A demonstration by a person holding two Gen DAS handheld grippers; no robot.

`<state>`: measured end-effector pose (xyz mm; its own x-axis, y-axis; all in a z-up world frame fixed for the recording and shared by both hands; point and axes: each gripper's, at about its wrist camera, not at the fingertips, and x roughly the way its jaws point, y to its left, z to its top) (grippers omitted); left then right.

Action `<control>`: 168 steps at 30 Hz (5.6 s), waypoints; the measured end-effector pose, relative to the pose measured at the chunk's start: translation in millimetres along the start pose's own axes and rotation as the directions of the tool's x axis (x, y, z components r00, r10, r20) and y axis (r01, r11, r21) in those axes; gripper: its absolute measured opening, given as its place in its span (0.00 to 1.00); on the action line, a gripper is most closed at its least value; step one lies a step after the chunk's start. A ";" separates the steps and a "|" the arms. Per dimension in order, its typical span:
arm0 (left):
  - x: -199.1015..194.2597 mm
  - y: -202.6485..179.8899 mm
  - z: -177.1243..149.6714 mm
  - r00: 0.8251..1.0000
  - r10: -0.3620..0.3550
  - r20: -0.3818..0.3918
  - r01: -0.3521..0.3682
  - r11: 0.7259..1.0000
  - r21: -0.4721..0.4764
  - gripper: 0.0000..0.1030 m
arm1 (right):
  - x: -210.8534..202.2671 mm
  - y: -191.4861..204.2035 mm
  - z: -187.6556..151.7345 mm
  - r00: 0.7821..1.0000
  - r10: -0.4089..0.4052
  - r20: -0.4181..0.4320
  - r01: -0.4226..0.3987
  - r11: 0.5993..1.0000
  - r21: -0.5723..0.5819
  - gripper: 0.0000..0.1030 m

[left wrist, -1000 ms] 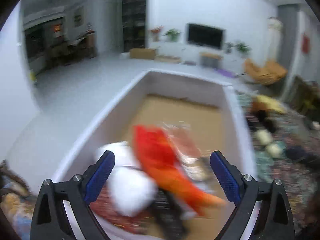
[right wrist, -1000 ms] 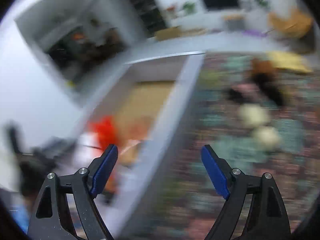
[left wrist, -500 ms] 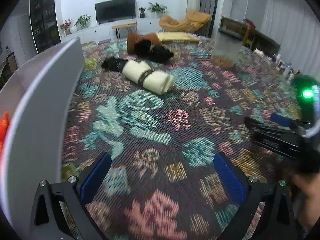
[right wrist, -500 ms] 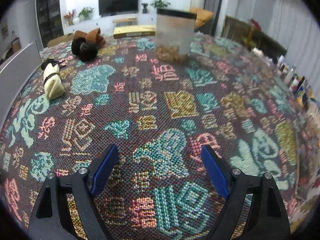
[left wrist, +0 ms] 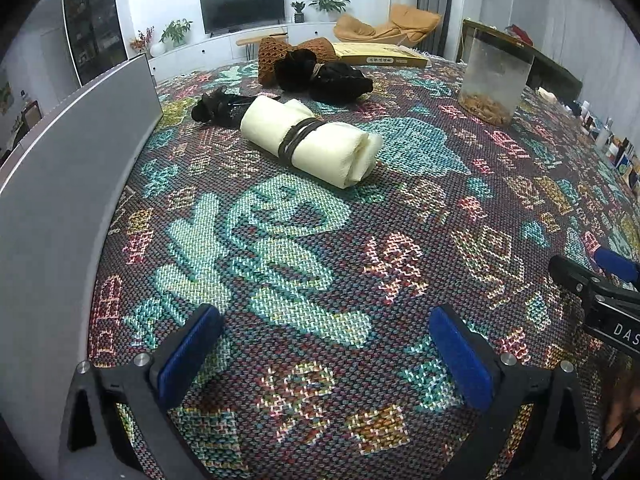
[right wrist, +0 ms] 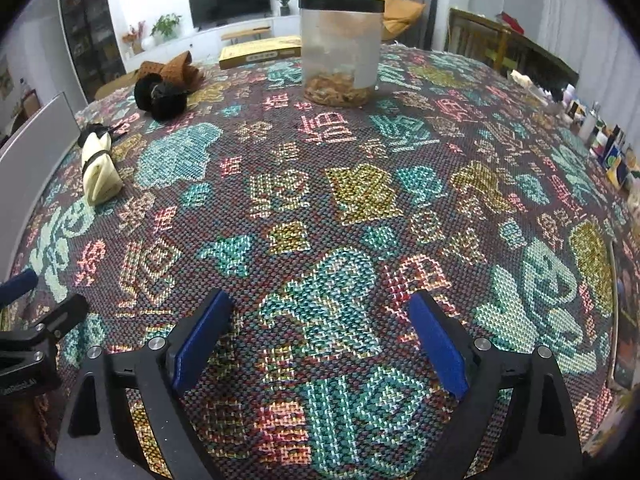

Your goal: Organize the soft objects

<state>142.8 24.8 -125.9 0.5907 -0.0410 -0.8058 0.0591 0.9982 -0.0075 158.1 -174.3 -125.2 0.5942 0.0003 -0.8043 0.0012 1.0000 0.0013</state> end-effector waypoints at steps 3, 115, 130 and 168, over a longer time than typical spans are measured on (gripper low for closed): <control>0.1 0.0 0.1 1.000 0.000 0.000 0.000 1.000 0.000 1.00 | -0.2 0.2 0.5 1.000 0.000 0.000 0.000 1.000 0.001 0.91; -1.5 2.9 -1.7 1.000 -0.013 -0.003 0.013 1.000 0.013 1.00 | 46.6 175.3 118.5 0.905 0.381 -0.188 -0.425 0.795 -0.434 0.90; -2.6 2.6 -2.2 1.000 -0.012 -0.002 0.012 1.000 0.010 1.00 | 4.0 53.3 63.8 0.975 0.212 -0.068 -0.222 0.950 -0.219 0.37; -2.4 2.5 -2.0 1.000 -0.010 -0.001 0.010 1.000 0.008 1.00 | 28.5 -46.0 47.6 0.998 0.064 -0.005 -0.064 0.996 -0.059 0.90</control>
<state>139.9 27.5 -125.1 0.5892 -0.0513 -0.8064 0.0718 0.9974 -0.0109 213.3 -220.4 -119.9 0.5889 0.0642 -0.8057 -0.0842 0.9963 0.0179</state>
